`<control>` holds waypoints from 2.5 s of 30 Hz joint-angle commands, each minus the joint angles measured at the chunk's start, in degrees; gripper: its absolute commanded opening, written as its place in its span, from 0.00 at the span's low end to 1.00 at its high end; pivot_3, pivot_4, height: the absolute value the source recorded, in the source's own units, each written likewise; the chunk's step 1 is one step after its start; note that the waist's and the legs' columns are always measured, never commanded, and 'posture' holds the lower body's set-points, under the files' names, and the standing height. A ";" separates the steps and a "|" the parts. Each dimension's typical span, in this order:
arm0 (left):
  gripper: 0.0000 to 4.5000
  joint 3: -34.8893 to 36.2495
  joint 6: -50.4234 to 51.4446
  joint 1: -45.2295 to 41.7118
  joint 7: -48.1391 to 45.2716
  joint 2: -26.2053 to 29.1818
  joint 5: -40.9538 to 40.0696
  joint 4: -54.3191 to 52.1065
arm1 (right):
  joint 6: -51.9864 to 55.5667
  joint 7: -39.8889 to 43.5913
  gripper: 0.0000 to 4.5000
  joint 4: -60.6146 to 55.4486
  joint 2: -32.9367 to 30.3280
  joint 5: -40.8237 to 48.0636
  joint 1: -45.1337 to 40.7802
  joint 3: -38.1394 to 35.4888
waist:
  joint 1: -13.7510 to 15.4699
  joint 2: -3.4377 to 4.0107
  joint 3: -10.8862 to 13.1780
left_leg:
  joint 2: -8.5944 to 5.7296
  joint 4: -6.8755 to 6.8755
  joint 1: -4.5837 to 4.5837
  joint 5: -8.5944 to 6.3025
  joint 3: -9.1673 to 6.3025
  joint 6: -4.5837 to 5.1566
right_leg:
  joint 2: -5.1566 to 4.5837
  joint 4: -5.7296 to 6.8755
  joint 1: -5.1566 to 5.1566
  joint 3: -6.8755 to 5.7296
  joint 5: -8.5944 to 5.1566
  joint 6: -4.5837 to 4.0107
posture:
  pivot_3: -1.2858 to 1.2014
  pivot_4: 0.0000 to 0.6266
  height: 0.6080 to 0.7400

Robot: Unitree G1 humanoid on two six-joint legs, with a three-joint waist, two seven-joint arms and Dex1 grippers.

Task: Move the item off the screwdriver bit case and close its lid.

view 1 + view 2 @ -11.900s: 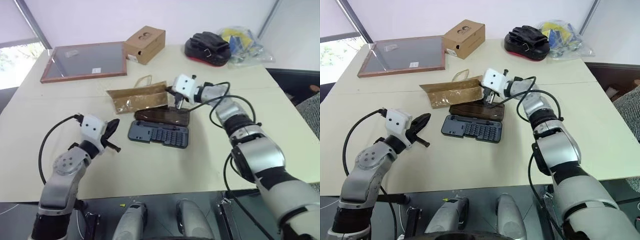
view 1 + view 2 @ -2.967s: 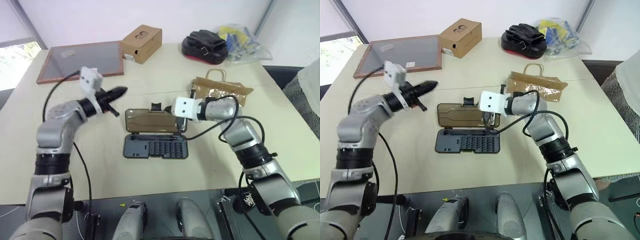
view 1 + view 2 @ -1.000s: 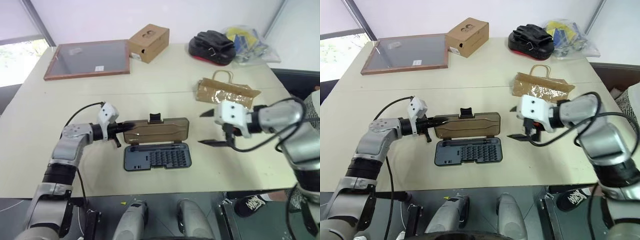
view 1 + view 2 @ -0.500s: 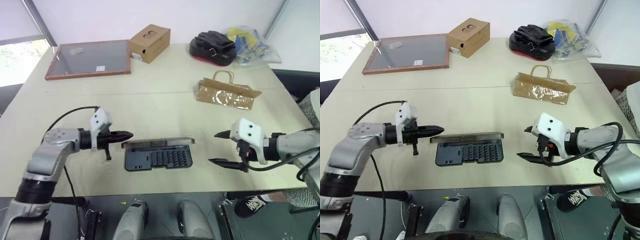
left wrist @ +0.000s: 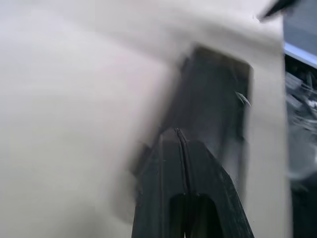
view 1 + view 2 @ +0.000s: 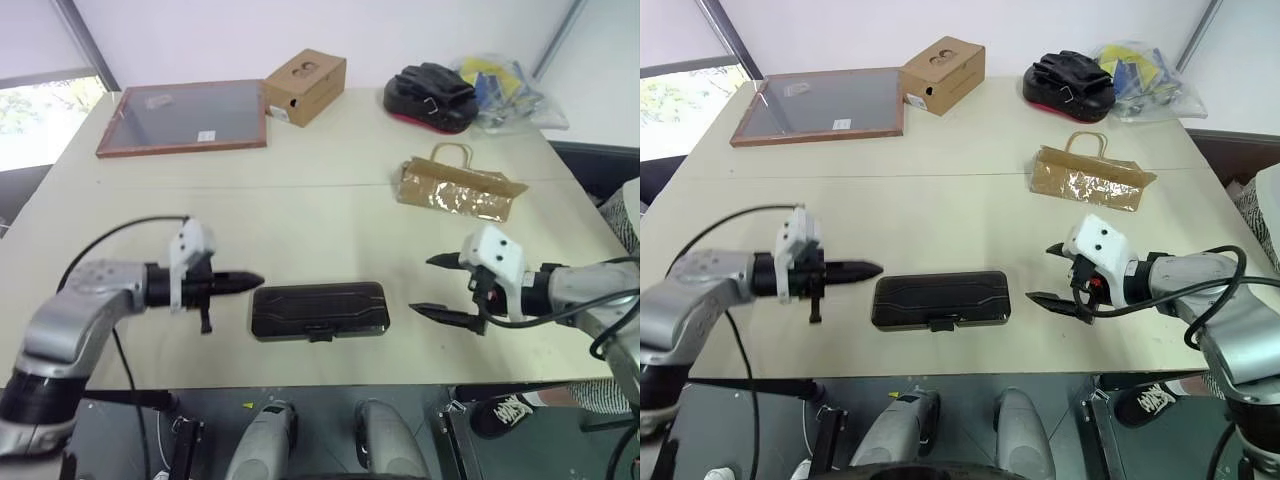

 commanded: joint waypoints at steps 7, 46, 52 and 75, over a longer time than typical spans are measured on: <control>0.00 -12.25 -13.85 -19.97 -10.20 -8.82 10.47 24.25 | 25.52 -11.24 0.21 -8.89 12.99 23.14 -4.54 -3.72 | -0.47 -0.05 0.01 | -0.03 0.07 -0.01 -0.07 0.01 0.13 | 0.06 0.02 -0.02 0.01 0.01 0.02 | 0.52 0.24 1.00; 0.00 -22.31 -42.37 -25.75 -21.97 -20.66 31.18 50.21 | -6.43 -108.16 0.01 7.27 28.96 86.66 3.26 26.50 | -1.17 -0.07 -0.03 | -0.02 0.31 -0.03 -0.14 -0.08 0.32 | 0.17 0.16 0.00 0.07 0.07 0.13 | 0.52 0.24 1.00; 0.00 -23.26 -42.07 -23.27 -22.56 -21.00 31.33 47.44 | -6.49 -106.43 0.01 7.01 27.37 84.51 1.22 27.70 | -1.64 -0.02 -0.09 | 0.00 0.31 -0.02 -0.17 -0.12 0.37 | 0.16 0.16 0.03 0.07 0.07 0.12 | 0.52 0.24 1.00; 0.00 -20.81 -41.63 -22.09 -16.05 -22.16 32.91 44.91 | 4.40 -86.73 0.01 1.79 19.11 72.53 -4.88 29.53 | -1.26 0.06 -0.20 | -0.01 0.36 0.04 -0.21 -0.17 0.44 | 0.12 0.12 0.19 0.06 0.04 0.16 | 0.52 0.24 1.00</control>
